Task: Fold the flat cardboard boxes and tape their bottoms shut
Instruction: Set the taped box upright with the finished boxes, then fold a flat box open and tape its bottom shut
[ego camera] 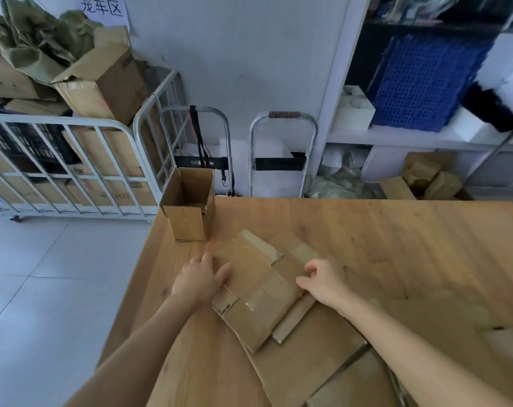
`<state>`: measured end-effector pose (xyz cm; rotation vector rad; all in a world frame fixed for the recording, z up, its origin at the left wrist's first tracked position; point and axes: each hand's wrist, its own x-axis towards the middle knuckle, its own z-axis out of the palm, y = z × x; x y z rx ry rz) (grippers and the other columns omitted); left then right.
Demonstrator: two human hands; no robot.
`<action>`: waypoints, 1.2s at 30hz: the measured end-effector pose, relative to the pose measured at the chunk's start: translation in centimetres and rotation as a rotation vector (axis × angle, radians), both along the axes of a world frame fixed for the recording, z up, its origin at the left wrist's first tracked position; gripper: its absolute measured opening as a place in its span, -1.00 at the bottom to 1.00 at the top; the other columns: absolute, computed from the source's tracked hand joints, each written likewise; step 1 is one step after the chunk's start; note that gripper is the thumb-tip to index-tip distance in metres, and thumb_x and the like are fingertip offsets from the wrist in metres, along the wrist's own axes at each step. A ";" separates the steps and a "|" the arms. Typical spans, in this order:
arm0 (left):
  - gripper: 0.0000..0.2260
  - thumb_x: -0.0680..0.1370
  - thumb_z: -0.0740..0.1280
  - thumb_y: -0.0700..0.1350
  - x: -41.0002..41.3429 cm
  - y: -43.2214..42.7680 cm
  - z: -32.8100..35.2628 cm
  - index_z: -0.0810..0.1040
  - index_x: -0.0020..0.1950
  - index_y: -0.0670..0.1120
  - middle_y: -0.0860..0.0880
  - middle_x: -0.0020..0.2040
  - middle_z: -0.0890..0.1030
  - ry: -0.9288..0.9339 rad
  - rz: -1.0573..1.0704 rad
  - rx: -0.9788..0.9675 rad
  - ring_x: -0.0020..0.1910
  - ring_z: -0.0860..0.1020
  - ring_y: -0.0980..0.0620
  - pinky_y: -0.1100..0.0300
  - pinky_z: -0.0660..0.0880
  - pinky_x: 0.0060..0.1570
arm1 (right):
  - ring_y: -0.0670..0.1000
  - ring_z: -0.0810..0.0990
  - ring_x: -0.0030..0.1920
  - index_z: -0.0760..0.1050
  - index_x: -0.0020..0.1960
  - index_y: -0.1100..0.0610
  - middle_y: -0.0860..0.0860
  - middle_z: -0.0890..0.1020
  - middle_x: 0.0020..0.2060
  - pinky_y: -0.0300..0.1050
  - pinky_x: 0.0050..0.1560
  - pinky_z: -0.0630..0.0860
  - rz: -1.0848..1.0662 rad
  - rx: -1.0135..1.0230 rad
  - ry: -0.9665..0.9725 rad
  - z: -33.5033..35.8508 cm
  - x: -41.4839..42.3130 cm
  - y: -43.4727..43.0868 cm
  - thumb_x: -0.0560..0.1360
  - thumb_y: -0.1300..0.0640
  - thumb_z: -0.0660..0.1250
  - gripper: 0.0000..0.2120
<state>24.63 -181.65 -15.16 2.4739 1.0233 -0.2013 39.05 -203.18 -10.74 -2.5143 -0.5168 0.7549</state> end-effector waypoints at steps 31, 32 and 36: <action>-0.48 0.45 0.42 0.18 -9.0 -33.5 15.5 0.34 0.18 -0.14 -0.03 0.04 0.50 -0.415 0.317 -0.107 -0.09 0.50 0.07 0.26 0.42 -0.31 | 0.01 0.44 0.27 0.25 0.44 0.00 -0.02 0.42 0.30 -0.21 0.08 0.48 -0.017 0.639 -0.016 12.9 -7.2 -27.4 0.36 -0.02 0.56 -0.24; -0.48 0.45 0.41 0.19 -9.2 -35.7 15.2 0.34 0.18 -0.12 -0.02 0.04 0.51 -0.410 0.304 -0.104 -0.07 0.51 0.05 0.22 0.47 -0.27 | 0.04 0.37 0.36 0.19 0.49 -0.01 -0.02 0.36 0.39 -0.08 0.24 0.45 0.017 0.601 -0.032 12.8 -7.4 -29.2 0.33 -0.07 0.57 -0.14; -0.54 0.45 0.40 0.21 -9.8 -42.8 13.6 0.33 0.08 -0.08 0.01 -0.04 0.51 -0.339 0.253 -0.055 -0.10 0.52 0.03 0.09 0.53 -0.18 | 0.05 0.18 0.50 0.02 0.57 -0.02 0.00 0.17 0.52 0.01 0.42 0.24 0.126 0.548 -0.018 12.2 -8.3 -35.6 0.33 -0.06 0.57 0.01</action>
